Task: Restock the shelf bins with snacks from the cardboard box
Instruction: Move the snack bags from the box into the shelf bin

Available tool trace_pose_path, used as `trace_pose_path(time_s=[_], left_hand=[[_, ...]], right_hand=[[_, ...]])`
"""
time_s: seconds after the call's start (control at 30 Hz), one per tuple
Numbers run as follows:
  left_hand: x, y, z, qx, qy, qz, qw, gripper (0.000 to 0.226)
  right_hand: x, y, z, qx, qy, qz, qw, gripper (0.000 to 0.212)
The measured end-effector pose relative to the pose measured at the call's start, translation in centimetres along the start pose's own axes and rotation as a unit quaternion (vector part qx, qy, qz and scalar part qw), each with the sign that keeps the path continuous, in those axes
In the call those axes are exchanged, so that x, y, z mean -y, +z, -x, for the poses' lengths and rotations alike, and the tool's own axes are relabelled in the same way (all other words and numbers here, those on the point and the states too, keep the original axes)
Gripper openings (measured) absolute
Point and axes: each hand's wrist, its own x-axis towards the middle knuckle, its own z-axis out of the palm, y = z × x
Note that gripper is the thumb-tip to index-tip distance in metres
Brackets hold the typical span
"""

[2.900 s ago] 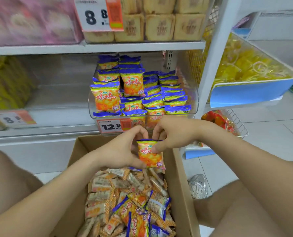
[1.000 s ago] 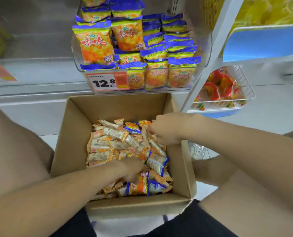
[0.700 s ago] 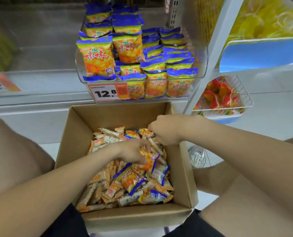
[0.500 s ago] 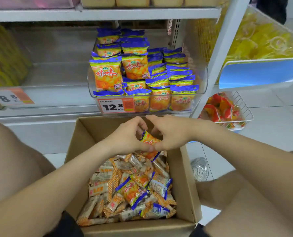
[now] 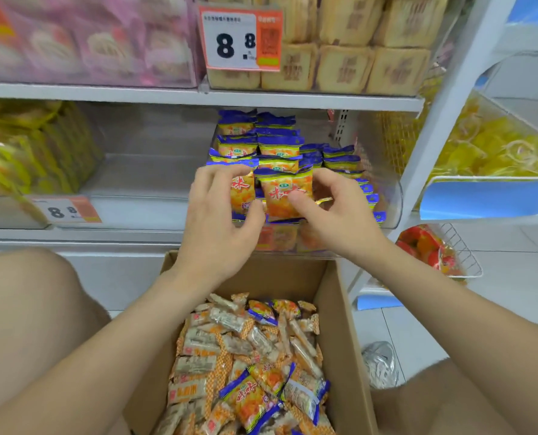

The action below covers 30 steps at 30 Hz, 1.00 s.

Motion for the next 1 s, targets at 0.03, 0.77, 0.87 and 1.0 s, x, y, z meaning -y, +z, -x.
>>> trace_pose_path(time_s=[0.03,0.77,0.87,1.0], left_hand=[[0.5,0.0,-0.2,0.000,0.007,-0.043,0.999,0.047],[0.7,1.4,4.2,0.197,0.038,-0.193,0.960,0.022],[2.6,3.7,6.3,0.408,-0.020,-0.247,0.879,0.021],[6.0,7.7,8.7,0.567,-0.025,-0.266,0.779,0.019]], right_hand=[[-0.2,0.2,-0.4,-0.050,-0.020,0.029,0.998,0.015],[0.2,0.9,0.6,-0.002,-0.143,0.227,0.963,0.025],[-0.4,1.0,3.4,0.156,-0.111,0.270,0.944,0.013],[-3.6,1.9,6.4,0.369,-0.050,0.387,0.843,0.013]])
